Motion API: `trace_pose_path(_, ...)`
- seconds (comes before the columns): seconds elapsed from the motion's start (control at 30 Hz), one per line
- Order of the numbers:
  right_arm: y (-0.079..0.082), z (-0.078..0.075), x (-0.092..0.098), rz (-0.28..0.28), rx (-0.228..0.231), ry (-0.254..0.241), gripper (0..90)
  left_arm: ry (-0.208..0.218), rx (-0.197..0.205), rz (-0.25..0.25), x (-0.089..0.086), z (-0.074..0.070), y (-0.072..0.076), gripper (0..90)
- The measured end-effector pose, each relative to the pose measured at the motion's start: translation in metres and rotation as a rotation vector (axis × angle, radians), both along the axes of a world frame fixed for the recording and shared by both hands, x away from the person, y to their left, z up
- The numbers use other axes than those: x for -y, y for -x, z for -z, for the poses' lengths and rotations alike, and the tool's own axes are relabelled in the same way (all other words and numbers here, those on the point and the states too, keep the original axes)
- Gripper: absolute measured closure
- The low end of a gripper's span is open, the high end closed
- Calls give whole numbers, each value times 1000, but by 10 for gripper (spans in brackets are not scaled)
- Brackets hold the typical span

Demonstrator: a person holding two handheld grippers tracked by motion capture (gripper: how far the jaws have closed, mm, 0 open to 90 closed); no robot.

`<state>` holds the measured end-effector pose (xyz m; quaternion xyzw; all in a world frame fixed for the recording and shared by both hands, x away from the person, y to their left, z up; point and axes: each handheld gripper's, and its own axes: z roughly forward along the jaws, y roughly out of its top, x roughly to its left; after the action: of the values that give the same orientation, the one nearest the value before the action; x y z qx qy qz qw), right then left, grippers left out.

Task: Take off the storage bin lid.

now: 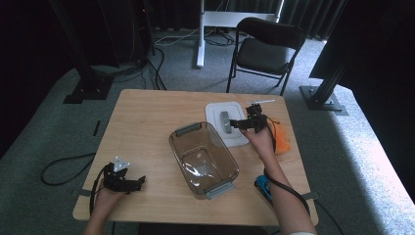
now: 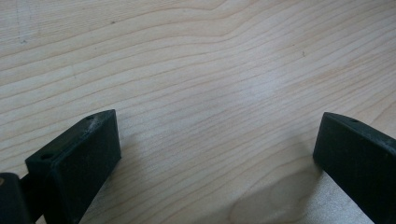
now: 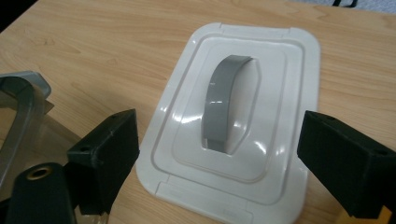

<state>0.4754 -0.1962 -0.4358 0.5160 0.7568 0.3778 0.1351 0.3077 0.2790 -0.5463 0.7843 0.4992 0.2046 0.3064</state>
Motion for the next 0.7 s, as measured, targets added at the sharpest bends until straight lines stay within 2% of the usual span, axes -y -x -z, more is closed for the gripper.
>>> trace_pose_path(0.17,5,-4,6,-5,9,-4,130,0,0,1,0,0,0,12)
trace_pose_path(0.27,10,-9,14,4,19,-26,130,0,0,3,0,0,0,12)
trace_pose_path(0.7,37,-19,37,16,81,-41,135,0,0,5,0,0,0,12)
